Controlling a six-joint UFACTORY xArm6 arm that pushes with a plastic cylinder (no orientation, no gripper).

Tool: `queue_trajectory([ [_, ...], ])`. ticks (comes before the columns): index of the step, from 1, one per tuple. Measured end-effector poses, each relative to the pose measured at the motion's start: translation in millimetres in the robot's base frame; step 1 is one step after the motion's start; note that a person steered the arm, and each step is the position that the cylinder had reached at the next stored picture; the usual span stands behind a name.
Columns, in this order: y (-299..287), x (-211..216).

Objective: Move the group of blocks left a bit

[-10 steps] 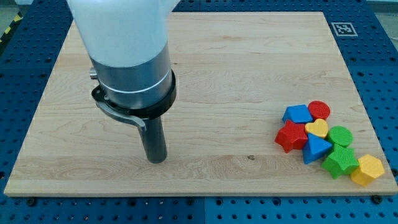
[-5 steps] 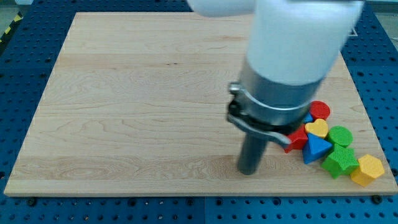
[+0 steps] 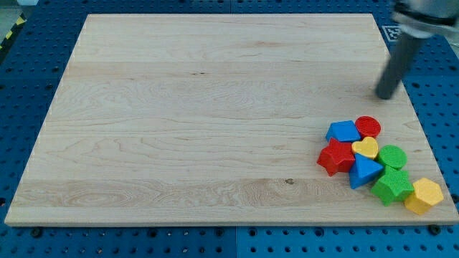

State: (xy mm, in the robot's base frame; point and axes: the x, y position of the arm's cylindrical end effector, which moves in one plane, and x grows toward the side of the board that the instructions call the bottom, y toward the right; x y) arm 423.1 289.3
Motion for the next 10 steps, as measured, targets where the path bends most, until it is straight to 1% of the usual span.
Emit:
queue_trajectory([
  [1, 35.2, 70.2],
  [2, 34.3, 136.5],
  [4, 25.4, 142.8],
  [6, -2.8, 142.9],
  [8, -19.1, 142.5],
  [10, -53.0, 140.9],
])
